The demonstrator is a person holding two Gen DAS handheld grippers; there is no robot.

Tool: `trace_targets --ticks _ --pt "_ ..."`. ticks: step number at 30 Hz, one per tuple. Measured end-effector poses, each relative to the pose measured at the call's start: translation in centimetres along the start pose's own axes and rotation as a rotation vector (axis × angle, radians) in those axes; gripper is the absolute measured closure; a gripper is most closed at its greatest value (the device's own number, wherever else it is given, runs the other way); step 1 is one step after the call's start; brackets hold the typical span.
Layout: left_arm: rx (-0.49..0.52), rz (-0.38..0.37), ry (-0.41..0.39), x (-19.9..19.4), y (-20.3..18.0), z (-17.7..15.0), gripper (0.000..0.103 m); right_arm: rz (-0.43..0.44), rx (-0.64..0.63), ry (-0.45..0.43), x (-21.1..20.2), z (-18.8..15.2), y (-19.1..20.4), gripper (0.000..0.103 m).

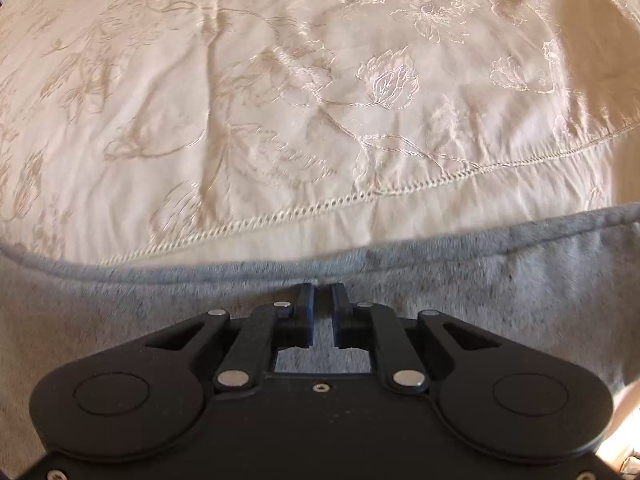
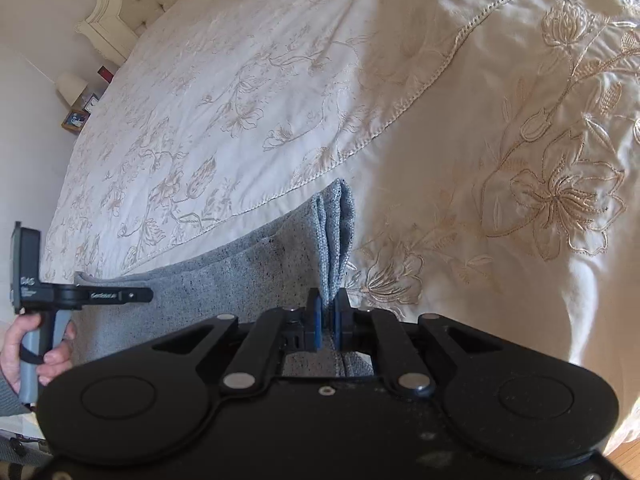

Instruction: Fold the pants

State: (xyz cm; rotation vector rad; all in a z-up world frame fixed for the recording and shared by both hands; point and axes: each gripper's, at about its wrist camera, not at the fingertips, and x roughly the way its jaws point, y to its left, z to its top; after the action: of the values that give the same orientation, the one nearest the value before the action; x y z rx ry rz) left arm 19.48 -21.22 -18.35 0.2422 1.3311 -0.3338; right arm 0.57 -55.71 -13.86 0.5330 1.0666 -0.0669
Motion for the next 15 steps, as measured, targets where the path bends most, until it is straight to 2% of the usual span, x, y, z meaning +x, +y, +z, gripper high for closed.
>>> trace_targets --ticks 4,7,11,15 --pt "0.069 0.031 -0.026 1.1 -1.1 2.0 0.09 -0.018 0.008 -0.004 -0.7 0.1 1.1 0.096" --pt "-0.017 -0.014 -0.068 -1.5 0.2 2.2 0.088 -0.032 0.003 -0.005 -1.2 0.1 2.0 0.096" --pt "-0.053 -0.058 -0.092 -4.8 1.1 -1.4 0.088 -0.039 0.005 -0.007 -2.2 0.5 2.9 0.096" --pt "-0.006 -0.092 -0.023 -4.6 0.2 -6.3 0.084 -0.042 0.002 -0.006 -3.0 0.6 4.0 0.096"
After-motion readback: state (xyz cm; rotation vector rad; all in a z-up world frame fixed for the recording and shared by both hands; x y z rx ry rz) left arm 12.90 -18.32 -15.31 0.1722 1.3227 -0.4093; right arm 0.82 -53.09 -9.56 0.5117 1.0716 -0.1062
